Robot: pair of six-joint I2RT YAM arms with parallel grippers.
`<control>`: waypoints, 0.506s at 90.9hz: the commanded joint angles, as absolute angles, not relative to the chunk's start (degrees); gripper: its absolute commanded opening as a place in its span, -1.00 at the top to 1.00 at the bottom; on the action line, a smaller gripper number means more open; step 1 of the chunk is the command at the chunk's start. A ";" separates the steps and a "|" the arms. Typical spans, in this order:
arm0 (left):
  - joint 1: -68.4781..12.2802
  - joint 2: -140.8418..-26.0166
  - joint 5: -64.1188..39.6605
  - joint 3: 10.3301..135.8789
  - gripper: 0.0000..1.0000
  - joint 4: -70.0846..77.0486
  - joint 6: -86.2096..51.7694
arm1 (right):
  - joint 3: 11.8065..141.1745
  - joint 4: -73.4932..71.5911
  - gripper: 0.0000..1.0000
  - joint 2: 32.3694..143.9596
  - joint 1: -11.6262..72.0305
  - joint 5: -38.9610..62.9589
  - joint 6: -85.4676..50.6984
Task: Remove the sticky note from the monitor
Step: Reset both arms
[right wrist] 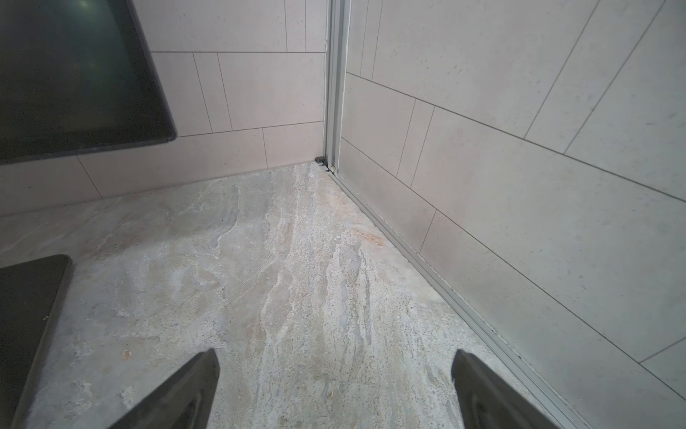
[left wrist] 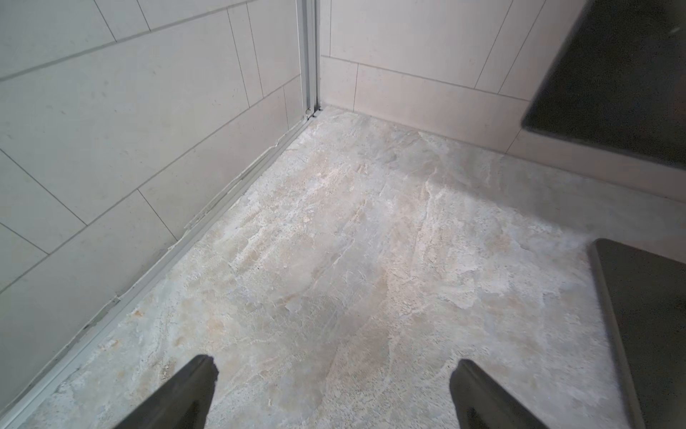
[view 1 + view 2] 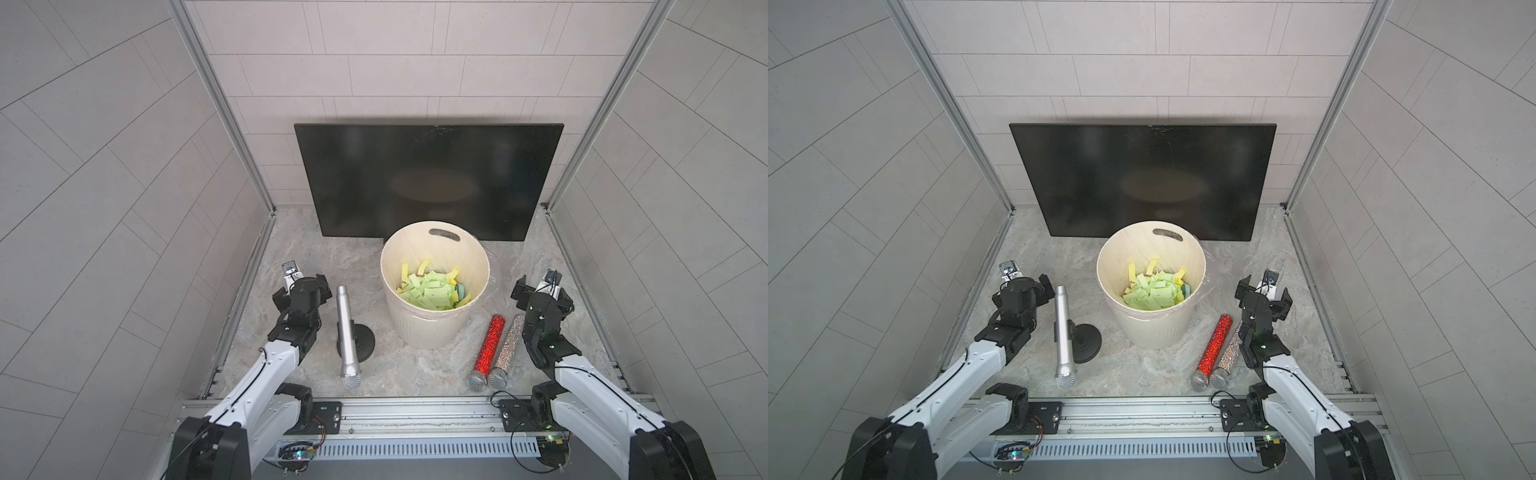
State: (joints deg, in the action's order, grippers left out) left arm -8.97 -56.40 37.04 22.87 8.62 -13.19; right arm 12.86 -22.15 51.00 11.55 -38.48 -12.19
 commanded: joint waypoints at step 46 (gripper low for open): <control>-6.59 -84.40 21.65 21.01 -1.00 48.06 -0.98 | 18.01 -53.89 -1.00 83.14 3.96 -23.00 -5.64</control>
